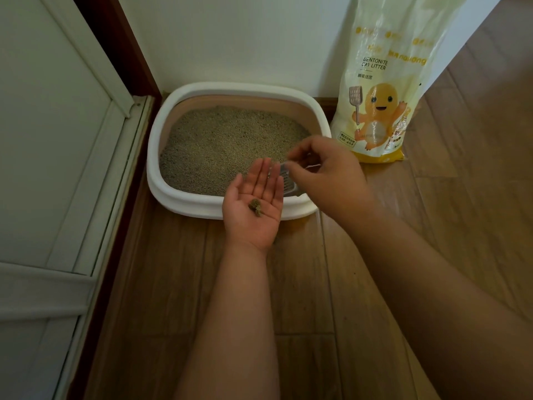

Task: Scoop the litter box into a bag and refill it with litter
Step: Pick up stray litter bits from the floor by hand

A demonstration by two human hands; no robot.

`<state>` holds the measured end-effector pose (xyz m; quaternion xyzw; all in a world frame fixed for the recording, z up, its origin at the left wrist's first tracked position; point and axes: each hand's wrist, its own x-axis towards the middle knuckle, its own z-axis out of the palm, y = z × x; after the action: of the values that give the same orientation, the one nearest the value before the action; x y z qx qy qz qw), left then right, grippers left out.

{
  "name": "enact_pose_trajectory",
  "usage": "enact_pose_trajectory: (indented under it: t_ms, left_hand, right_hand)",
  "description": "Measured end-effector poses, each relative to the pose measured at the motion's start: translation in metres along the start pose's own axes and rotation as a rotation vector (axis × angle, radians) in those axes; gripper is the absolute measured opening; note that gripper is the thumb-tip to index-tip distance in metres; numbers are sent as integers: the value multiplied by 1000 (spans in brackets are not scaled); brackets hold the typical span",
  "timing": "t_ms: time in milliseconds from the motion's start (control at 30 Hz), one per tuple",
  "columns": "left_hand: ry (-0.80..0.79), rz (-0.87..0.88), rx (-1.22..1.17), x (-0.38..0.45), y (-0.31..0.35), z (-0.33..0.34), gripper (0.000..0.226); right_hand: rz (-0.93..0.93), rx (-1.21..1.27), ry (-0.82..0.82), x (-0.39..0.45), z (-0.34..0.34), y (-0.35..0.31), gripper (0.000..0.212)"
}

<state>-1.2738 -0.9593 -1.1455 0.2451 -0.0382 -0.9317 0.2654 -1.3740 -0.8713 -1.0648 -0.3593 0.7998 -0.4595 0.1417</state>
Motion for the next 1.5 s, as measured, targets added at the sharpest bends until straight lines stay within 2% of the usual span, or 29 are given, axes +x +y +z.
enact_pose_trajectory:
  t_ms: [133, 267, 433, 733, 867, 933, 1000, 1100, 1333, 1400, 1500]
  left_hand:
    - [-28, -28, 32, -2, 0, 2, 49]
    - [-96, -56, 69, -1, -3, 0, 59]
    - [-162, -90, 41, 5, -3, -4, 67]
    - [-215, -24, -32, 6, 0, -12, 62]
    - [-199, 32, -52, 5, 4, -7, 55]
    - [-152, 78, -56, 2, 5, -3, 51]
    - [-109, 122, -100, 0, 6, -2, 47]
    - [-95, 129, -154, 1, 10, -7, 45]
    - [-65, 115, -195, -3, 23, -13, 45]
    - [-50, 122, -198, -4, 26, -16, 44]
    - [-25, 130, -199, -6, 31, -20, 43]
  right_hand:
    - [-90, -114, -207, -8, 15, -12, 16]
    - [-109, -210, -301, -14, 28, -7, 9]
    - [-121, -370, -404, -13, 41, -12, 22]
    - [-180, -356, -394, -16, 40, -8, 21]
    - [-132, -232, -335, -14, 34, -10, 11]
    - [-116, -199, -296, -13, 31, -13, 20]
    - [-77, -183, -242, -11, 30, -12, 8]
    - [27, -170, -184, -7, 30, -4, 16]
    - [249, -261, -243, -15, 38, 37, 35]
    - [315, -272, -323, -21, 41, 47, 31]
    - [364, -360, -526, -30, 47, 62, 27]
